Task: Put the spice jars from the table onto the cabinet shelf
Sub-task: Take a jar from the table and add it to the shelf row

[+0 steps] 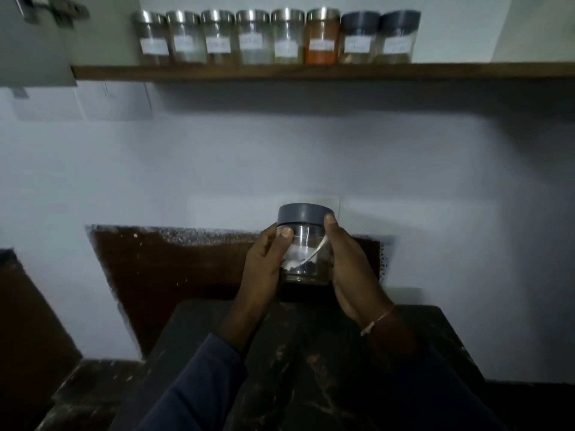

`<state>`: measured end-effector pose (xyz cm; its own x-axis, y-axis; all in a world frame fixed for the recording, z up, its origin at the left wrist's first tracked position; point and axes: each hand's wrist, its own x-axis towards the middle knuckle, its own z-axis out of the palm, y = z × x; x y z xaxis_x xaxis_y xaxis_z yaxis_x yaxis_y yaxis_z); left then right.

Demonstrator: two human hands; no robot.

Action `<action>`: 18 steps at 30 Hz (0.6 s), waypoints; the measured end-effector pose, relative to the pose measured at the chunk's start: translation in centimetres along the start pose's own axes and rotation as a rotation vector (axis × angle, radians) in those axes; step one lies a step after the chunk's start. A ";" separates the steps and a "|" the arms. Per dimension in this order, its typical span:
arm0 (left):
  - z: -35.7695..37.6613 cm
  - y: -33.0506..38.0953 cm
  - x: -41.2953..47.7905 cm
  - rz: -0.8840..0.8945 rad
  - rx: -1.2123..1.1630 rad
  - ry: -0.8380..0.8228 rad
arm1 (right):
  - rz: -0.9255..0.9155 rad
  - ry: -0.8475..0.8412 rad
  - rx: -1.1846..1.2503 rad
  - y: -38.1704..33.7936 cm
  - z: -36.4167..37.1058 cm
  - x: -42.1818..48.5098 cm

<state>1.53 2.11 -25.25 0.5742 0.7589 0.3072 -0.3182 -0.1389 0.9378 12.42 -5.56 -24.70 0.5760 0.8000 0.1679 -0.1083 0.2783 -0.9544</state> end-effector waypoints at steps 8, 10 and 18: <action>3.9 5.0 2.4 0.408 0.321 0.155 | -0.141 0.036 0.101 -5.4 0.8 2.6; 3.8 6.4 2.8 0.401 0.310 0.110 | -0.133 0.020 0.280 -7.2 0.1 3.3; 4.6 8.3 4.6 0.188 0.075 -0.084 | -0.308 0.208 -0.181 -9.7 -0.2 5.3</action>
<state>5.03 1.54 -15.27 0.5721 0.6599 0.4870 -0.3699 -0.3223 0.8713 16.67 -4.13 -14.62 0.7129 0.5641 0.4167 0.2286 0.3748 -0.8985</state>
